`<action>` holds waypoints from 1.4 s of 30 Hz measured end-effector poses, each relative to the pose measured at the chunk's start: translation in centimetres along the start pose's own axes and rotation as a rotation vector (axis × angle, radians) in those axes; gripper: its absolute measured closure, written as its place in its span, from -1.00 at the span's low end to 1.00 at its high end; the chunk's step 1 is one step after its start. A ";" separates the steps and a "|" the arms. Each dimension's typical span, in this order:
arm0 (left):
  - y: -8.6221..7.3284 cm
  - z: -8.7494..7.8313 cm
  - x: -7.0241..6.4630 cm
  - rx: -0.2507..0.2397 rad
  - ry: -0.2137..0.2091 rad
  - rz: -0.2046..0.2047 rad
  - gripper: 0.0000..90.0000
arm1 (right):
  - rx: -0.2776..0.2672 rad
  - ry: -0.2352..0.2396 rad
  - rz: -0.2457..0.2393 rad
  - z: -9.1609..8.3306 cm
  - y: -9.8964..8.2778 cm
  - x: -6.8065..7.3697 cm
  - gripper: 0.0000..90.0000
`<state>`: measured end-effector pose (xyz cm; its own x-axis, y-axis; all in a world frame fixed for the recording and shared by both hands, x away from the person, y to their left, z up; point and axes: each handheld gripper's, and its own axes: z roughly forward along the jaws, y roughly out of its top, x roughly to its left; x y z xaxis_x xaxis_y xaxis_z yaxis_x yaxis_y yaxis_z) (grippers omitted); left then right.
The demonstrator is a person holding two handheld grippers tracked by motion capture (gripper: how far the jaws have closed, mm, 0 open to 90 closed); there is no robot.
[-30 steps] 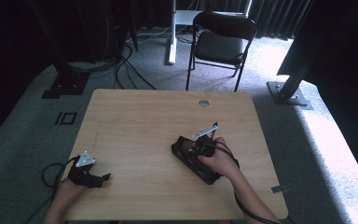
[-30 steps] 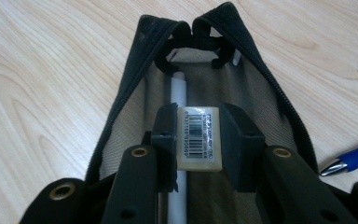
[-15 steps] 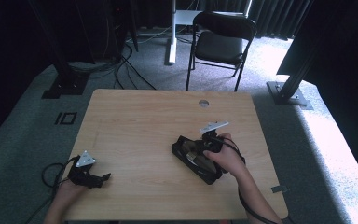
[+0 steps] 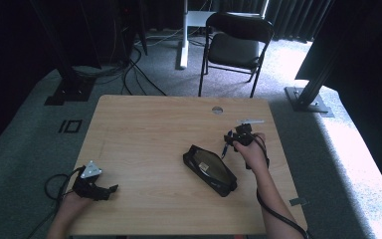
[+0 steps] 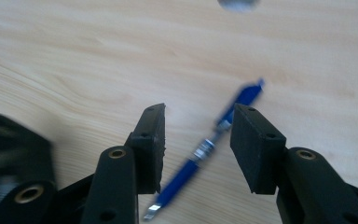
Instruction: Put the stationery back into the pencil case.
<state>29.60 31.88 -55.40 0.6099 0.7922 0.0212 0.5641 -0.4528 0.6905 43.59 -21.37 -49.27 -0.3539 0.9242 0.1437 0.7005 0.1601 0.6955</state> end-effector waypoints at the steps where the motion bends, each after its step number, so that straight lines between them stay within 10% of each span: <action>1: 0.0 0.0 0.0 0.000 0.000 0.000 -0.96 | 0.019 -0.006 0.002 0.6 -0.2 -0.3 0.21; 17: 0.0 0.0 0.0 0.000 0.000 0.000 -0.96 | 0.109 -0.076 0.044 4.4 -0.9 -0.6 0.36; 25: 0.0 0.0 0.0 0.000 0.000 0.000 -0.96 | 0.106 -0.088 0.036 4.4 -1.3 -0.9 0.76; 30: 0.0 0.0 0.0 0.000 0.000 0.000 -0.96 | 0.086 -0.028 0.106 4.3 -1.5 -1.4 0.76; 42: 0.0 0.0 0.0 0.000 0.000 0.000 -0.96 | -0.013 0.093 0.045 -0.2 -0.2 0.6 0.76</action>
<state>29.60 31.87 -55.40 0.6098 0.7923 0.0211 0.5643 -0.4527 0.6903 43.11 -20.94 -49.13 -0.3783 0.8943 0.2391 0.7088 0.1137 0.6962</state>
